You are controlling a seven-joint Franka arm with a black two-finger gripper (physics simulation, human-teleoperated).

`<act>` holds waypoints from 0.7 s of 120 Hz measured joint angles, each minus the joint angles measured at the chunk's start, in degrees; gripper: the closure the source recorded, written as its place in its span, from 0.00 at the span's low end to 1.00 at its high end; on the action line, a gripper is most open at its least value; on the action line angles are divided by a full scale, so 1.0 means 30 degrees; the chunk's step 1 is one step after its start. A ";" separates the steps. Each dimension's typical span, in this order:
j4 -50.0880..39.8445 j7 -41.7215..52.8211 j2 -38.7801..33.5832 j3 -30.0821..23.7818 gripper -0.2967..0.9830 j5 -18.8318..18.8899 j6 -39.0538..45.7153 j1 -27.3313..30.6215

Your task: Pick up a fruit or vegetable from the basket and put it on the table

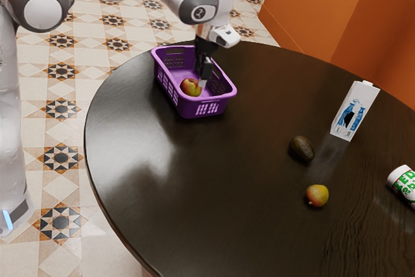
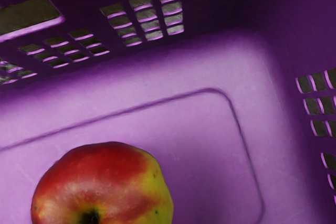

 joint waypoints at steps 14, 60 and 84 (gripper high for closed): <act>0.1005 0.0335 0.0485 0.0045 0.23 -0.0027 0.0113 0.0349; 0.0744 0.1167 0.1029 -0.0046 0.23 -0.0166 0.0238 0.2545; 0.0914 0.1653 0.1201 -0.0871 0.23 -0.0732 0.0183 0.3297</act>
